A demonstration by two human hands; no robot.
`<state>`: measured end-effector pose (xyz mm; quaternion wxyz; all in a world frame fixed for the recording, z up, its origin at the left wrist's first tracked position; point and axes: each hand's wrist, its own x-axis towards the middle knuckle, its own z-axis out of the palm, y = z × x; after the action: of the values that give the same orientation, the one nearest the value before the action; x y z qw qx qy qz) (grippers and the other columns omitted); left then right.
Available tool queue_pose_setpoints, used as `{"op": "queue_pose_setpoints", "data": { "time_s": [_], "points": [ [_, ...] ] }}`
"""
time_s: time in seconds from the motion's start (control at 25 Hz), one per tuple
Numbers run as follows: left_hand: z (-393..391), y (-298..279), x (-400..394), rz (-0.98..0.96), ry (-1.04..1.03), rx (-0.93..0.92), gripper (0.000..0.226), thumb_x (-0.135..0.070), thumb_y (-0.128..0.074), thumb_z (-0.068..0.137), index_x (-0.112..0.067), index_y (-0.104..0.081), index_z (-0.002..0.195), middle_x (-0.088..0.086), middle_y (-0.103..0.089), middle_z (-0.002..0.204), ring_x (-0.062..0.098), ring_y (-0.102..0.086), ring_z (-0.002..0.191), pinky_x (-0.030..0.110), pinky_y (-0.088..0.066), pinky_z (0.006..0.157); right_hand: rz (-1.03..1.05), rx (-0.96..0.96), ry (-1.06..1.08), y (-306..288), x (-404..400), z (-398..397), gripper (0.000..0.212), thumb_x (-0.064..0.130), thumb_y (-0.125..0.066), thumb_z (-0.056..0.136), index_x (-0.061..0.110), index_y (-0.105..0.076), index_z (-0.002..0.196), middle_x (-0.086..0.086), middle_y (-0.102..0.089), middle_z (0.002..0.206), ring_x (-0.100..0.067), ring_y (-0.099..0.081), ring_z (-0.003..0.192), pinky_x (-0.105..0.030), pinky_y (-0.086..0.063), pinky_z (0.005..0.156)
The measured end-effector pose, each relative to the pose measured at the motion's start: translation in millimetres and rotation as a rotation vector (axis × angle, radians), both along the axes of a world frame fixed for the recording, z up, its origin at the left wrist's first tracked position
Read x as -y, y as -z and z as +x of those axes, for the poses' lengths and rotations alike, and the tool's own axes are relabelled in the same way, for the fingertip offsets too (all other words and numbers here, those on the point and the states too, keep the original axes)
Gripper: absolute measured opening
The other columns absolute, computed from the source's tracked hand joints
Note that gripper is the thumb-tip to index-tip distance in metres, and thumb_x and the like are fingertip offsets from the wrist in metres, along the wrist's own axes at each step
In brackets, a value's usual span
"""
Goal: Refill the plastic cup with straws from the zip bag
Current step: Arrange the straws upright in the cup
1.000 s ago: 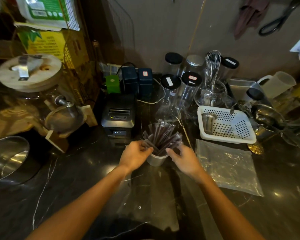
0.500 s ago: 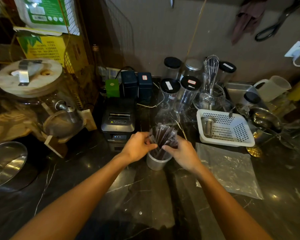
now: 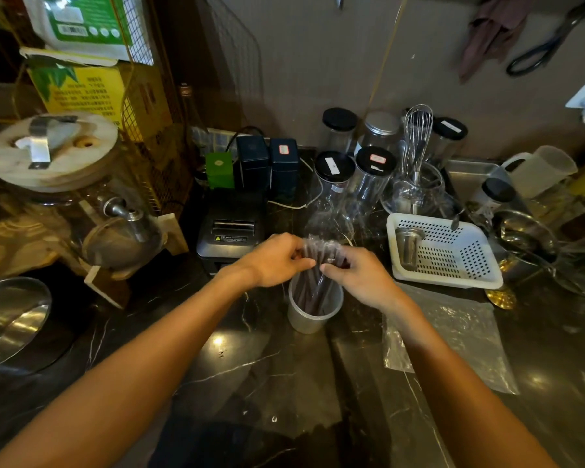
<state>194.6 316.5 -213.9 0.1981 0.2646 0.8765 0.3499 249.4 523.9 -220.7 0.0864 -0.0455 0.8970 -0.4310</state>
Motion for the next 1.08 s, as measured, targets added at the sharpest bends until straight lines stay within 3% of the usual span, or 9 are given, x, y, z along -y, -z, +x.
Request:
{"op": "queue_pose_setpoints", "data": {
  "time_s": [0.08, 0.16, 0.32, 0.4, 0.52, 0.6, 0.8, 0.92, 1.08],
  "points": [
    [-4, -9, -4, -0.045, 0.034, -0.02, 0.013, -0.028, -0.061, 0.1, -0.023, -0.07, 0.107, 0.0, -0.072, 0.092, 0.012, -0.069, 0.084, 0.036, -0.058, 0.08, 0.009, 0.006, -0.012, -7, -3, -4, 0.015, 0.017, -0.069, 0.099, 0.029, -0.074, 0.091, 0.004, -0.075, 0.085, -0.004, -0.071, 0.081, -0.024, -0.054, 0.075],
    [-9, -11, -6, -0.085, 0.067, -0.023, 0.016, -0.024, -0.062, 0.099, -0.024, -0.07, 0.113, -0.002, -0.072, 0.095, 0.009, -0.069, 0.088, 0.035, -0.057, 0.083, 0.047, 0.034, -0.044, -8, -4, -7, 0.018, 0.016, -0.067, 0.098, 0.033, -0.072, 0.094, 0.003, -0.074, 0.086, -0.006, -0.069, 0.08, -0.033, -0.054, 0.077],
    [-3, 10, -8, -0.075, 0.022, 0.083, 0.052, -0.014, -0.071, 0.092, -0.021, -0.054, 0.141, 0.0, -0.071, 0.092, 0.01, -0.069, 0.086, 0.033, -0.059, 0.084, 0.104, 0.172, -0.043, 10, -4, -7, 0.031, 0.017, -0.069, 0.096, 0.028, -0.066, 0.125, 0.002, -0.076, 0.103, -0.014, -0.073, 0.096, -0.043, -0.061, 0.089],
    [3, 21, -6, -0.019, -0.055, 0.113, 0.056, -0.012, -0.073, 0.091, -0.019, -0.051, 0.142, -0.001, -0.067, 0.089, 0.008, -0.067, 0.081, 0.027, -0.057, 0.078, 0.08, 0.171, -0.008, 19, -6, -5, 0.033, 0.015, -0.07, 0.096, 0.024, -0.063, 0.127, 0.005, -0.074, 0.105, -0.009, -0.072, 0.098, -0.041, -0.061, 0.09],
    [8, 34, -1, 0.057, -0.121, 0.071, 0.025, -0.02, -0.073, 0.092, -0.025, -0.068, 0.116, -0.004, -0.072, 0.097, 0.012, -0.072, 0.092, 0.033, -0.06, 0.085, 0.035, 0.154, 0.067, 25, -7, -1, 0.017, 0.013, -0.068, 0.1, 0.026, -0.066, 0.112, 0.007, -0.071, 0.088, 0.004, -0.069, 0.067, -0.021, -0.056, 0.064],
    [11, 37, -3, 0.119, -0.16, 0.095, 0.013, -0.021, -0.07, 0.095, -0.025, -0.074, 0.108, -0.005, -0.075, 0.098, 0.008, -0.073, 0.091, 0.033, -0.061, 0.087, -0.015, 0.168, 0.089, 25, -5, 1, 0.009, 0.012, -0.066, 0.102, 0.02, -0.07, 0.104, 0.002, -0.067, 0.076, 0.002, -0.063, 0.053, -0.018, -0.053, 0.054],
    [6, 23, -7, 0.103, -0.159, 0.042, 0.015, -0.023, -0.065, 0.098, -0.015, -0.077, 0.105, 0.004, -0.076, 0.087, 0.011, -0.07, 0.072, 0.035, -0.061, 0.075, -0.072, 0.169, 0.086, 13, -10, -8, 0.012, 0.012, -0.066, 0.102, 0.018, -0.073, 0.095, -0.007, -0.069, 0.075, -0.008, -0.067, 0.06, -0.023, -0.057, 0.056],
    [-6, 14, -6, 0.06, -0.127, 0.046, 0.016, -0.02, -0.068, 0.095, -0.01, -0.075, 0.106, 0.01, -0.076, 0.088, 0.021, -0.073, 0.078, 0.042, -0.061, 0.08, -0.093, 0.21, 0.046, 6, -11, -17, 0.016, 0.009, -0.065, 0.102, 0.023, -0.071, 0.098, -0.007, -0.068, 0.083, -0.013, -0.067, 0.067, -0.026, -0.061, 0.063],
    [0, 20, -4, 0.063, -0.163, 0.197, 0.059, -0.005, -0.078, 0.085, -0.015, -0.056, 0.139, 0.007, -0.071, 0.105, 0.021, -0.073, 0.088, 0.035, -0.061, 0.082, -0.16, 0.229, 0.092, 9, -6, -16, 0.031, 0.007, -0.068, 0.1, 0.017, -0.059, 0.128, -0.003, -0.062, 0.094, -0.018, -0.071, 0.077, -0.038, -0.066, 0.076]
  ]
}}
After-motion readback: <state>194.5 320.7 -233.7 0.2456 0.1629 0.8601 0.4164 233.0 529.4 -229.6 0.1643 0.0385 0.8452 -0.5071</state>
